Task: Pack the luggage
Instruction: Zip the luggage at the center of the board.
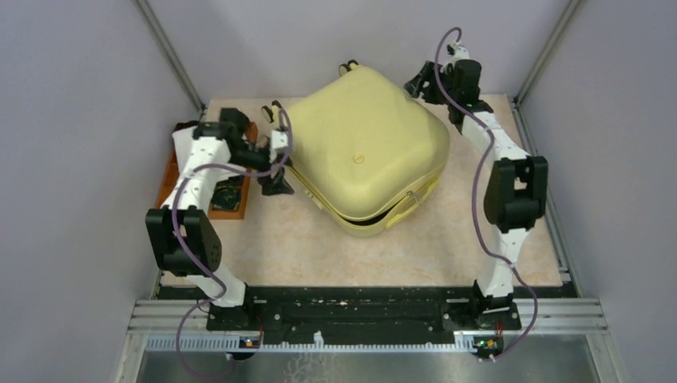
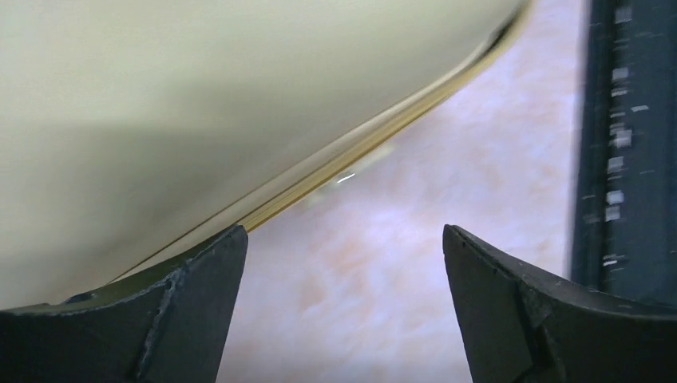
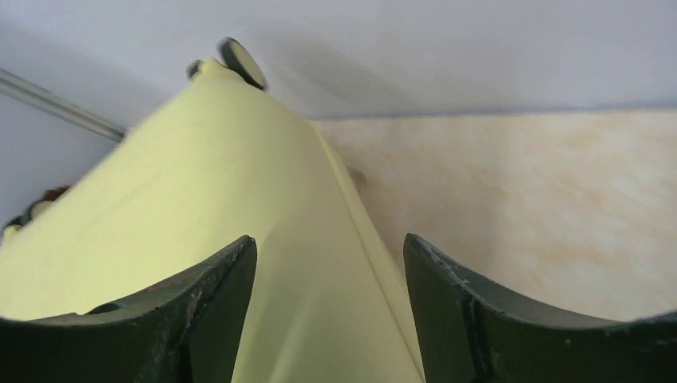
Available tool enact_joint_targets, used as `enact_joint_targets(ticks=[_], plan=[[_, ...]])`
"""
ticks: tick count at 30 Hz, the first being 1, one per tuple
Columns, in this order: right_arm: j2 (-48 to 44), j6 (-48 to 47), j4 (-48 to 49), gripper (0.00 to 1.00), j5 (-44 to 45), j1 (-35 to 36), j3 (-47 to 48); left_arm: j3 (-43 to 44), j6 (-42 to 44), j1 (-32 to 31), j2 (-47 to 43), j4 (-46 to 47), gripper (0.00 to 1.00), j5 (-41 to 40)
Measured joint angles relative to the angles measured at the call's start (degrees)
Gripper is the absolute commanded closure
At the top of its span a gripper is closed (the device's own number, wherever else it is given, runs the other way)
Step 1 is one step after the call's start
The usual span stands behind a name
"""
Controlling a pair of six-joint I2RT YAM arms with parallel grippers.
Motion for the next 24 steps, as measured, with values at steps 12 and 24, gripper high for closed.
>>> enact_joint_targets(ticks=[12, 24], plan=[[-49.55, -6.67, 1.53, 0.01, 8.04, -4.02, -47.98, 28.96, 20.39, 19.71, 14.43, 1.11, 0.02, -11.39], [-76.39, -11.96, -12.81, 0.02, 6.93, 3.43, -70.29, 9.42, 21.22, 13.86, 14.49, 43.52, 0.02, -10.62]])
